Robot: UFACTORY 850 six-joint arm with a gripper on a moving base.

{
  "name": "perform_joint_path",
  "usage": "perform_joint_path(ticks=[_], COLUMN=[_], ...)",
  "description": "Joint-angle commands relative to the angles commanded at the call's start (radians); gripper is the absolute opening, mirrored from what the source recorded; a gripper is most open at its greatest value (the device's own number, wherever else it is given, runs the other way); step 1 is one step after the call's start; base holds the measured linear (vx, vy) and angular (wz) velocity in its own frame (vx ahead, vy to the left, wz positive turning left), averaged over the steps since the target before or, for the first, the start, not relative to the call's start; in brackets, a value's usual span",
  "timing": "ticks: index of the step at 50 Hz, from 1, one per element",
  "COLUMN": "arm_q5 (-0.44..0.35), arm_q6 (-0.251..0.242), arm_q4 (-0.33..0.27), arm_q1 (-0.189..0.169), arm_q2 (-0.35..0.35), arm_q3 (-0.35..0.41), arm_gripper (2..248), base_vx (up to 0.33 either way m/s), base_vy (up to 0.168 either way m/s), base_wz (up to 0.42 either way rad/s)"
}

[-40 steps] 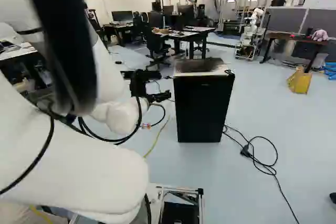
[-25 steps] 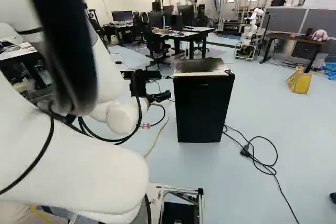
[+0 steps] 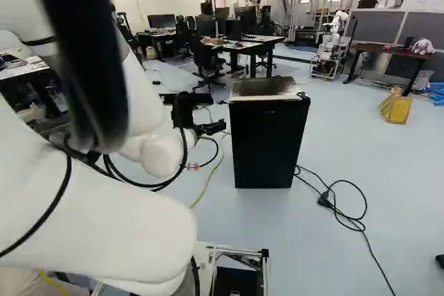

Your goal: Grab a drink from the fridge

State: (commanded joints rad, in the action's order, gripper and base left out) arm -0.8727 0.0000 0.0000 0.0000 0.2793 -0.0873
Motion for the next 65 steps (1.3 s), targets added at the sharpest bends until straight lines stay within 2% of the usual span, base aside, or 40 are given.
perform_joint_path(ticks=[65], arm_q5=[0.0], arm_q6=[0.0], arm_q4=[0.0], arm_q1=[0.0], arm_q2=[0.0], arm_q3=[0.0], arm_gripper=[247], base_vx=[0.014], base_vy=[0.0], base_wz=[-0.001])
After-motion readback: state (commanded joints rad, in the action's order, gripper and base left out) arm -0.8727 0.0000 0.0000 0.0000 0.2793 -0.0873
